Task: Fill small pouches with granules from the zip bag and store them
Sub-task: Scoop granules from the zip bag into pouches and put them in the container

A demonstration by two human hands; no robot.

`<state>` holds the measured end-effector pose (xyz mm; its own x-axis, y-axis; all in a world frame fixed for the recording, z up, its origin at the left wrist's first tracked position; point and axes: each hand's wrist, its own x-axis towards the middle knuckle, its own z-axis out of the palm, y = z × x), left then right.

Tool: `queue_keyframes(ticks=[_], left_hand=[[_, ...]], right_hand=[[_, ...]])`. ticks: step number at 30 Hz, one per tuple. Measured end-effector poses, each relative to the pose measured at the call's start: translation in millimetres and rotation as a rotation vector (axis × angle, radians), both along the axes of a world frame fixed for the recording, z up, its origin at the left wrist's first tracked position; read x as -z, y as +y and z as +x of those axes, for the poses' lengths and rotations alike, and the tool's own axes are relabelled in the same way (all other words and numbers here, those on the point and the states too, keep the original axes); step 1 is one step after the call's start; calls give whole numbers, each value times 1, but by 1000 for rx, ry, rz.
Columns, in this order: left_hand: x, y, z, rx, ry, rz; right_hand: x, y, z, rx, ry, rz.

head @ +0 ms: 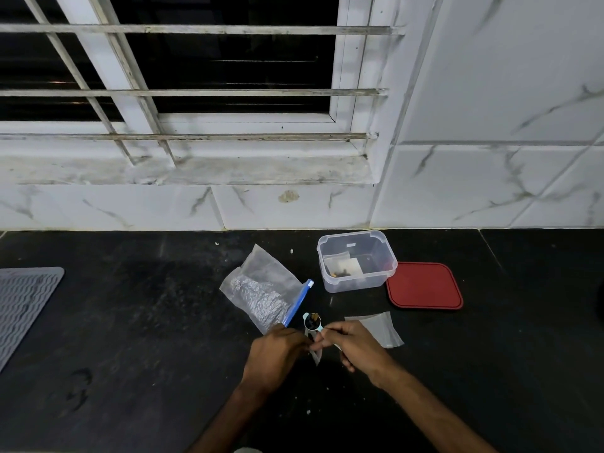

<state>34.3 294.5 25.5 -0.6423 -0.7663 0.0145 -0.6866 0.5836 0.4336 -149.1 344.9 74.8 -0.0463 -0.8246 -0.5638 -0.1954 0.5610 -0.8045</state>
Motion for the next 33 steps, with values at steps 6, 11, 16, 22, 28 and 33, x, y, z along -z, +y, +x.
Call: queue_keyframes(ticks=[6,11,16,22,28,33], left_hand=[[3,1,5,-36,8,27],[6,-1,8,-55,-3,72],[5,0,8,-75,-15,63],[3,3,4,-83,-13,65],[-3,3,0,-94,-7,58],[-4,3,0,-72,28,55]], right_hand=[[2,2,-2,-116,220,-50],[1,-1,-4,-235,371,-99],[7,-4,-5,-367,607,-152],[14,-5,2,-387,759,-265],[17,-8,2,-348,710,-283],[15,-7,0,-338,711,-261]])
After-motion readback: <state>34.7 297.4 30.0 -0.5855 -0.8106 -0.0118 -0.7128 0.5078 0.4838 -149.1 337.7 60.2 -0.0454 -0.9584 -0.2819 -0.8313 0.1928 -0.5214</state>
